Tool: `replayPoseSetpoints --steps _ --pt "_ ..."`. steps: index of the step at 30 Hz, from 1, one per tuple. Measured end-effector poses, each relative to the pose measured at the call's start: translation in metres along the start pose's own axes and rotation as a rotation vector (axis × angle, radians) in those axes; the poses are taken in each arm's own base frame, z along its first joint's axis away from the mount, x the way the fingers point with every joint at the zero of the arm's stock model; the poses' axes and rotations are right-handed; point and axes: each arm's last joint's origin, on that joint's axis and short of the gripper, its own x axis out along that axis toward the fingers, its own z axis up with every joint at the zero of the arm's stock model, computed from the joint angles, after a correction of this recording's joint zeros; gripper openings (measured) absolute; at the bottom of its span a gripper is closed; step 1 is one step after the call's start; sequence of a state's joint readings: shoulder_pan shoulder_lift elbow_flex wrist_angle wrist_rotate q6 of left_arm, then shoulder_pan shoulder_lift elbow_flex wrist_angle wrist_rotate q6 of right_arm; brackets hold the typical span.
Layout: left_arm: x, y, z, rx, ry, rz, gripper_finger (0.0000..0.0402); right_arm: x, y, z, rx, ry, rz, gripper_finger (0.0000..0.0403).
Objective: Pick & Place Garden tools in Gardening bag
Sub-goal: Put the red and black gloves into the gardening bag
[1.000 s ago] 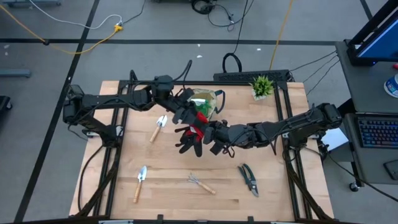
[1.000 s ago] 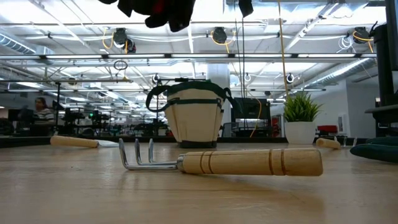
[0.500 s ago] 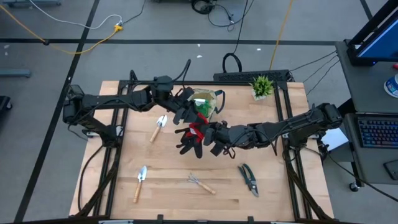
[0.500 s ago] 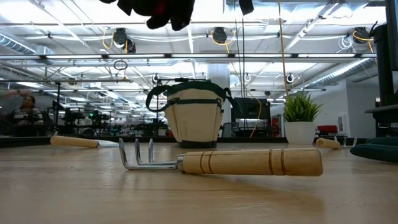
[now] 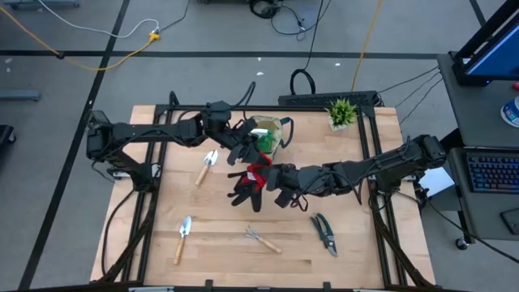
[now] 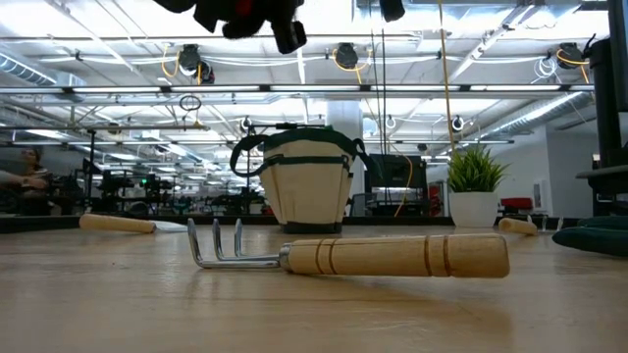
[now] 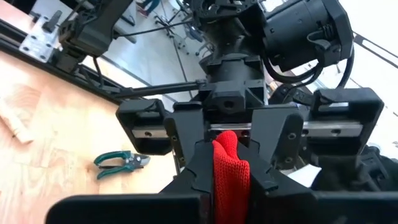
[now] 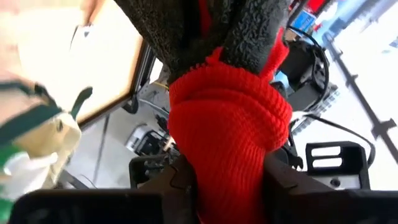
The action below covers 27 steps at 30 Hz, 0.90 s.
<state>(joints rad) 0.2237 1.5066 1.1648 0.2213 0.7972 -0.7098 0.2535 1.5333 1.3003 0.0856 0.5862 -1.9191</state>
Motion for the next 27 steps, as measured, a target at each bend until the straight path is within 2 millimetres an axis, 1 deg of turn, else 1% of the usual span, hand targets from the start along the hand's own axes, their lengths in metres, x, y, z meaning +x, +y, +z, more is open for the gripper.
replayPoseSetpoints --steps 4,10,19,23,27 --pt "0.0 0.0 -0.001 -0.004 0.009 -0.001 0.0029 0.0 -0.001 -0.001 0.098 0.01 -0.005 0.0115" --pt "-0.003 0.003 0.001 0.001 0.005 0.008 0.0029 0.001 0.0 -0.003 0.151 0.083 0.016 0.0139" --pt "-0.012 0.009 0.005 -0.02 0.005 0.034 0.0029 0.001 0.001 -0.005 0.253 0.169 0.03 0.0157" --pt "-0.014 0.013 0.001 -0.057 0.035 0.06 0.0029 0.001 0.002 -0.005 0.283 0.18 0.034 0.0162" --pt "-0.014 0.013 0.0 -0.072 0.057 0.054 0.0029 0.0 0.002 -0.007 0.327 0.248 0.042 0.0167"
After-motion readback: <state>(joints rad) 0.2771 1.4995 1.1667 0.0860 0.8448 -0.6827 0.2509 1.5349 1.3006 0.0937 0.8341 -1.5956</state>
